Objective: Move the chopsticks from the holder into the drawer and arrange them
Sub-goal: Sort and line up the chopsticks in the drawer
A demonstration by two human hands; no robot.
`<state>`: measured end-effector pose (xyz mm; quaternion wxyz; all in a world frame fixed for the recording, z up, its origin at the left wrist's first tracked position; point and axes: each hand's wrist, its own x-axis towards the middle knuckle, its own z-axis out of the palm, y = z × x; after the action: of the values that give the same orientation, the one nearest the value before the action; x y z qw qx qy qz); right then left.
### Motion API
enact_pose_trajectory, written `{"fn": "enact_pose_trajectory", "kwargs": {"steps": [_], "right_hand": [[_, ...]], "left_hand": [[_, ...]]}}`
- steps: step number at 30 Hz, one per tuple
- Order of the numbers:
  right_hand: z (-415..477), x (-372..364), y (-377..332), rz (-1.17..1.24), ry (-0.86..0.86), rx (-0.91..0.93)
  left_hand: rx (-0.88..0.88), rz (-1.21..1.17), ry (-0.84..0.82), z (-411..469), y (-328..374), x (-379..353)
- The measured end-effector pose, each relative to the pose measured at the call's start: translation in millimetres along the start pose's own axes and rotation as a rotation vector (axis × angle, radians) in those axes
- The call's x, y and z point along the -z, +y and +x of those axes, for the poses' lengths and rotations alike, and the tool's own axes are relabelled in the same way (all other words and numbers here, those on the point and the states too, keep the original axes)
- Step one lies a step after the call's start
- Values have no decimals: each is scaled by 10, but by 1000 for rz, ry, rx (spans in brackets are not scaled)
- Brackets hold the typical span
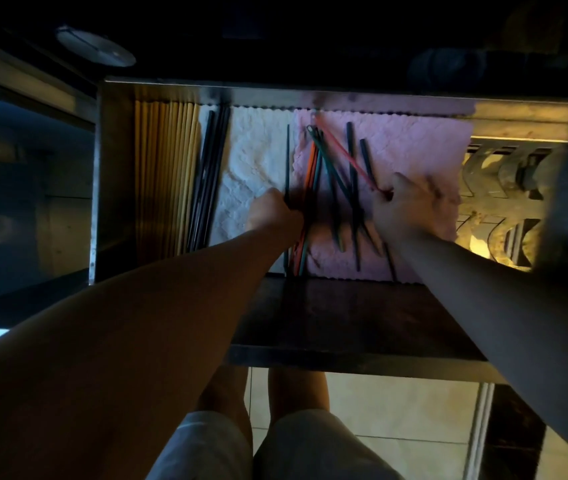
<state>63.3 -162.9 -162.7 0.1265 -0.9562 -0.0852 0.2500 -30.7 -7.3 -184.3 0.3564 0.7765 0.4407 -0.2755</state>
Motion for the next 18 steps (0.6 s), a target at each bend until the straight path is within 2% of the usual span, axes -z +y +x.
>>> {"fn": "enact_pose_trajectory", "kwargs": {"steps": [4, 8, 11, 13, 18], "right_hand": [[-34, 23, 78, -121, -40, -163], [-22, 56, 50, -25, -161, -241], [-1, -5, 34, 214, -222, -333], [-8, -38, 20, 409, -193, -402], [-44, -71, 35, 464, -190, -369]], "left_hand": [[35, -42, 31, -15, 1, -22], [60, -118, 44, 3, 27, -56], [106, -167, 55, 11, 50, -87], [107, -188, 55, 14, 50, -119], [88, -200, 45, 31, 45, -170]]}}
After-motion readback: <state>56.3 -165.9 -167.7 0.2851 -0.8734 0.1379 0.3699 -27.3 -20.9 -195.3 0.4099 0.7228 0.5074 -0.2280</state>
